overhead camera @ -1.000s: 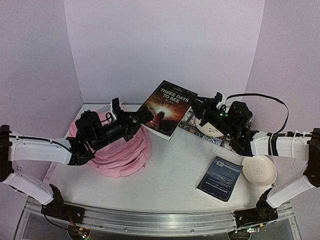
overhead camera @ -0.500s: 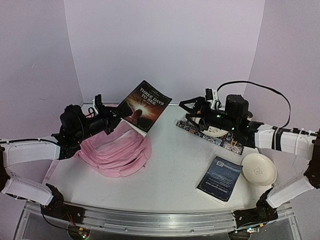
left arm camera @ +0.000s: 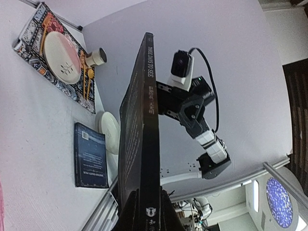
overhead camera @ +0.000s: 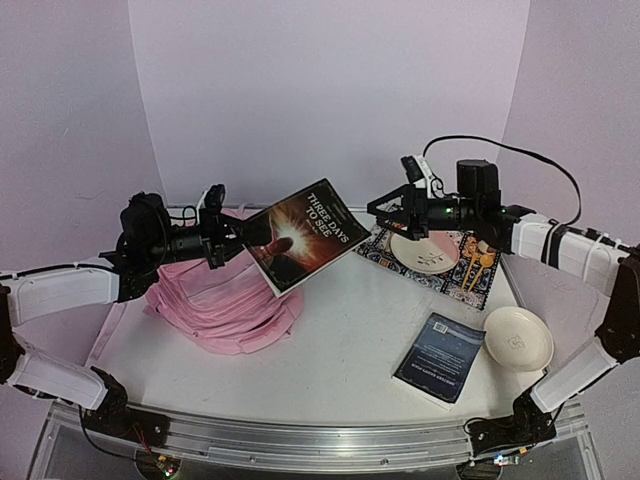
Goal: Pack the student bag
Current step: Pass from the left arm to the right
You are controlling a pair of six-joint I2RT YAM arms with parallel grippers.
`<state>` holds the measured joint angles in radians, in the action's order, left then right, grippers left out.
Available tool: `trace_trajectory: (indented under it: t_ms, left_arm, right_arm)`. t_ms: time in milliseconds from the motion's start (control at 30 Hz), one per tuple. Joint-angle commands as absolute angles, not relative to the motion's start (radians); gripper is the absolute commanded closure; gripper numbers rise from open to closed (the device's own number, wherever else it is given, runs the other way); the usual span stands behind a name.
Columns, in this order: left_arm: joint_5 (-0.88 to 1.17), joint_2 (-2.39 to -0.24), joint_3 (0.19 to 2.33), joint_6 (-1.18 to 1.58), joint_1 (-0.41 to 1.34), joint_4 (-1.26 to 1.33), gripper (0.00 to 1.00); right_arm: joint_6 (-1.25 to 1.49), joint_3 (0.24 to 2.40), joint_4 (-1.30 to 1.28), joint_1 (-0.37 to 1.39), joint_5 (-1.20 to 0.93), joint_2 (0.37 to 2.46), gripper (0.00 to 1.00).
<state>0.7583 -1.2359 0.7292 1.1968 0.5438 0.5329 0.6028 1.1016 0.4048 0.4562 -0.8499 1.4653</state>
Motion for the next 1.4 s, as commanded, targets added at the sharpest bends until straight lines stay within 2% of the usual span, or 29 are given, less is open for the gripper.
trace_trajectory:
  t_ms: [0,300,633,833,1033,1100,1133,1267,1367]
  left_arm:
    - [0.903,-1.230,0.815,1.171,0.540,0.601,1.00]
    - [0.956,-1.246,0.855,1.160,0.540,0.595,1.00]
    - [1.023,-1.318,0.934,1.140,0.540,0.595,1.00]
    - [1.054,-1.344,0.958,1.125,0.540,0.594,1.00]
    - [1.075,-1.368,0.949,1.115,0.515,0.587,0.99]
    - [1.078,-1.373,0.944,1.106,0.494,0.580,0.92]
    - [1.078,-1.377,0.940,1.098,0.480,0.572,0.87]
    - [1.062,-1.391,0.921,1.043,0.441,0.506,0.71]
    - [0.980,-1.398,0.952,0.883,0.434,0.293,0.57]
  right_arm:
    - [0.446,1.206,0.256,0.450,-0.946,1.518,0.02]
    - [0.379,1.279,0.178,0.467,-1.158,1.598,0.02]
    - [0.325,1.298,0.163,0.515,-1.311,1.630,0.20]
    - [0.294,1.325,0.160,0.520,-1.351,1.650,0.41]
    - [0.285,1.336,0.158,0.520,-1.361,1.656,0.82]
    - [0.286,1.328,0.157,0.520,-1.346,1.652,0.97]
    - [0.288,1.322,0.157,0.520,-1.331,1.648,1.00]
    - [0.325,1.295,0.158,0.517,-1.238,1.630,1.00]
    - [0.360,1.270,0.161,0.512,-1.164,1.609,1.00]
